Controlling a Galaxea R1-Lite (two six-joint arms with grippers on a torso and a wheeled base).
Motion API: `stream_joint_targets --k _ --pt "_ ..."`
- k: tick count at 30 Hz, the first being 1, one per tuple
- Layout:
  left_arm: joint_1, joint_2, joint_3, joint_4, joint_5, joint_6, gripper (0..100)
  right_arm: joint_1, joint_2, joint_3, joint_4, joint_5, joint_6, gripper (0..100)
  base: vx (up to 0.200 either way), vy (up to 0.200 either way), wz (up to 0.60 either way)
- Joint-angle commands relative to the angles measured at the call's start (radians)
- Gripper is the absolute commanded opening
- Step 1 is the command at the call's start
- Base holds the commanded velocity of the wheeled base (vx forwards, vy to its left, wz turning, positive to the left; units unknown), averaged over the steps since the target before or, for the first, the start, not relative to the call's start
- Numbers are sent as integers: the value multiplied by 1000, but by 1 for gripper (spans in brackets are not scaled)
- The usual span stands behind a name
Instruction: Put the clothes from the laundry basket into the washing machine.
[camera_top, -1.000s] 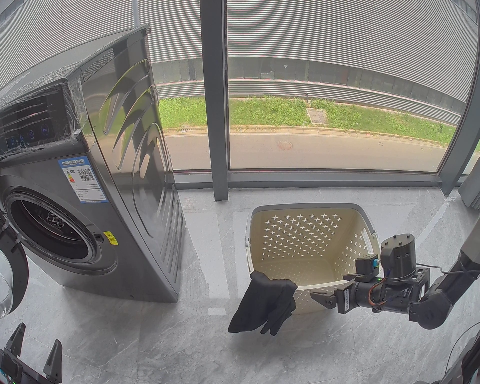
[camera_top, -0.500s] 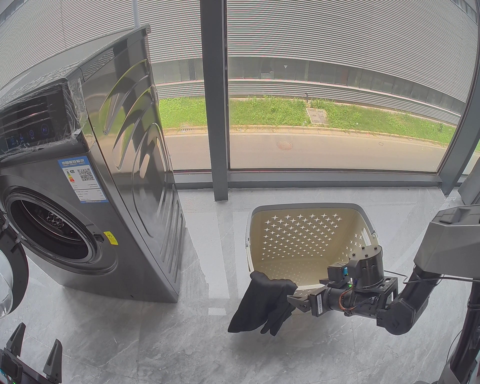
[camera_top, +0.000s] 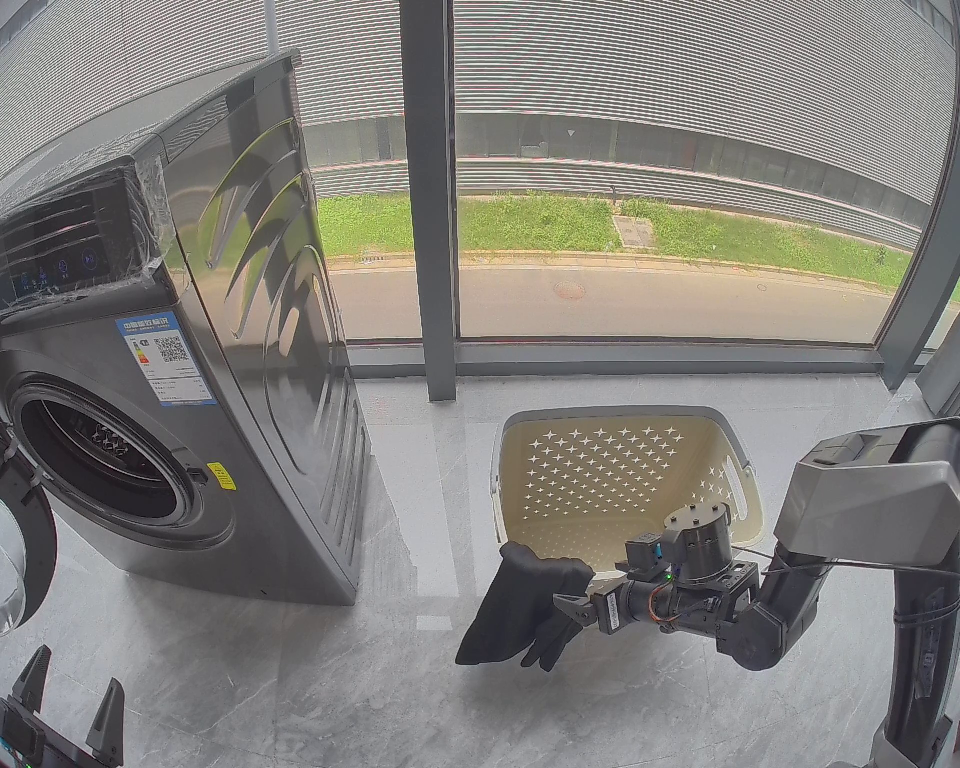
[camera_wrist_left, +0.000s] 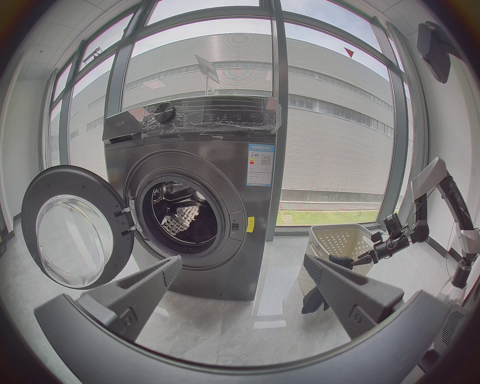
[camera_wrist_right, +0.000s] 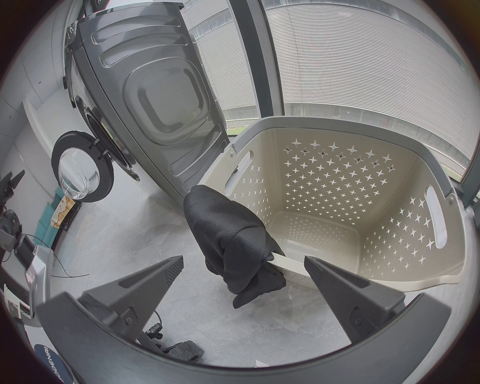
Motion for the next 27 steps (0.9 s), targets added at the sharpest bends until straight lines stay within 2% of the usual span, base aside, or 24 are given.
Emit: stream_joint_targets --k 1,7,19,20,27 --pt "1 -16 16 0 1 -1 100 2 29 -20 0 1 -2 100 0 0 0" --pt "-1 -16 16 0 1 -1 100 2 54 -42 -2 19 -5 100 0 0 0" --pt "-1 -16 16 0 1 -1 100 11 97 -88 -14 19 -11 100 0 0 0" --pt "1 -16 16 0 1 -1 100 11 97 -86 -18 19 -17 0 0 0 0" --pt "1 -16 16 0 1 -1 100 8 88 -77 -35 19 -29 0 0 0 0"
